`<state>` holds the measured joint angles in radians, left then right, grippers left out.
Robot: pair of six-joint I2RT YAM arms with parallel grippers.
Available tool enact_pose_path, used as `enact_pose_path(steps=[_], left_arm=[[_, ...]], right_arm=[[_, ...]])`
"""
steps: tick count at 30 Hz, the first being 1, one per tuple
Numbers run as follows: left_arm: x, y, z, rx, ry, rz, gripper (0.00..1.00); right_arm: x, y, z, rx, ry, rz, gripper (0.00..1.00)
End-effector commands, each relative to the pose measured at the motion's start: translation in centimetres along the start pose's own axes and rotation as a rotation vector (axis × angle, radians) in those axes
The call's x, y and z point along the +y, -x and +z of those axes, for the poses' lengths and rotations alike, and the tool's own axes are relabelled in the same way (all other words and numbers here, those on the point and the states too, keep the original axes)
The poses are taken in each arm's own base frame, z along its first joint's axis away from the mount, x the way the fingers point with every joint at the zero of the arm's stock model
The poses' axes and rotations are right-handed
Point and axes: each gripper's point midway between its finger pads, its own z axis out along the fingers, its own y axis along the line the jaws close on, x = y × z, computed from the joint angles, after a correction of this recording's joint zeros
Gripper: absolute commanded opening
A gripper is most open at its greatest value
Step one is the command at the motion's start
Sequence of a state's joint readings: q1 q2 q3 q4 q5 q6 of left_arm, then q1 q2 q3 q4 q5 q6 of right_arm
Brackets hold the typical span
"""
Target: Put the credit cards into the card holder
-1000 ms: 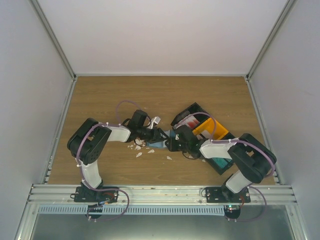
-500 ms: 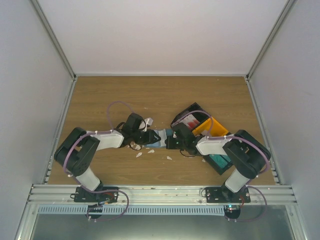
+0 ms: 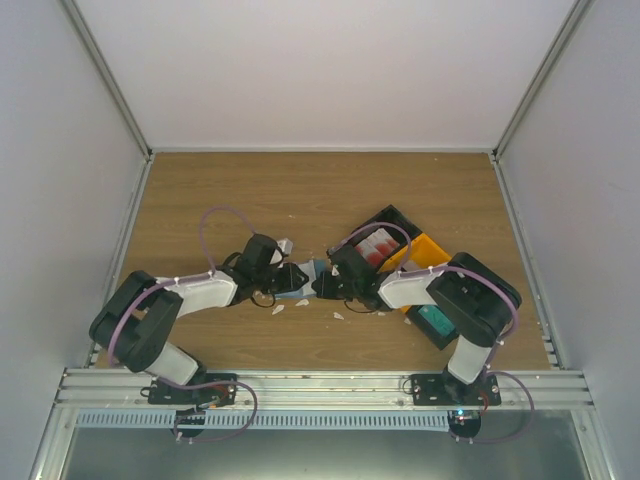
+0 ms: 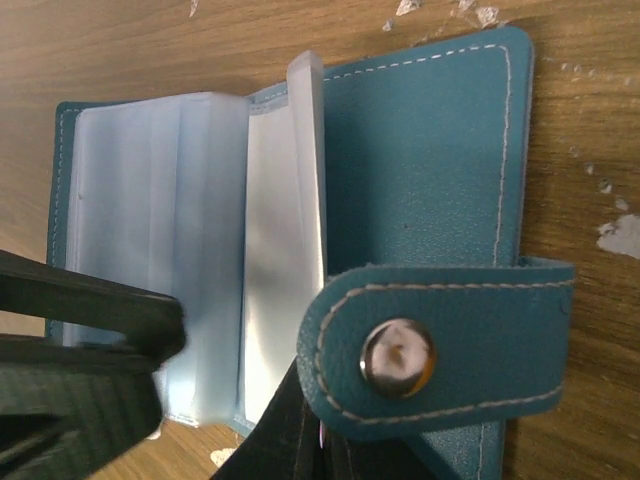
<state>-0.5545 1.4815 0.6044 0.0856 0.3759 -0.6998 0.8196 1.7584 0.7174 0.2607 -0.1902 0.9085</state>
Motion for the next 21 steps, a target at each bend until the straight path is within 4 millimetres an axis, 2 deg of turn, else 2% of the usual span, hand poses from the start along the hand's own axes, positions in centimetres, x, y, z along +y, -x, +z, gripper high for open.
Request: enact_pose_path(steps=[1, 6, 8, 10, 12, 17, 21], left_arm=[[0.5, -0.4, 1.2, 0.013, -0.008, 0.011, 0.27], [1.2, -0.4, 2.1, 0.018, 0.01, 0.025, 0.26], [1.8, -0.3, 2.2, 0.01, 0.037, 0.016, 0.26], [2.3, -0.3, 2.4, 0.007, 0.059, 0.008, 0.25], [2.4, -0.4, 2.5, 0.012, 0.059, 0.005, 0.25], [1.6, -0.3, 2.3, 0.018, 0.03, 0.018, 0.25], [0.4, -0.1, 1.9, 0.027, -0.013, 0.051, 0.24]], right_arm=[[-2.2, -2.3, 0.4, 0.06, -0.07, 0.048, 0.03], [-1.3, -1.5, -0.6, 0.029, -0.055, 0.003, 0.13], [-0.5, -0.6, -1.5, 0.001, -0.044, -0.031, 0.21], [0.7, 0.6, -2.6, -0.028, -0.018, -0.077, 0.34], [1.7, 1.9, -3.8, -0.049, -0.008, -0.121, 0.42], [1.5, 5.8, -8.2, -0.1, -0.071, -0.228, 0.5], [-0.3, 9.3, -11.8, -0.116, -0.177, -0.332, 0.51]])
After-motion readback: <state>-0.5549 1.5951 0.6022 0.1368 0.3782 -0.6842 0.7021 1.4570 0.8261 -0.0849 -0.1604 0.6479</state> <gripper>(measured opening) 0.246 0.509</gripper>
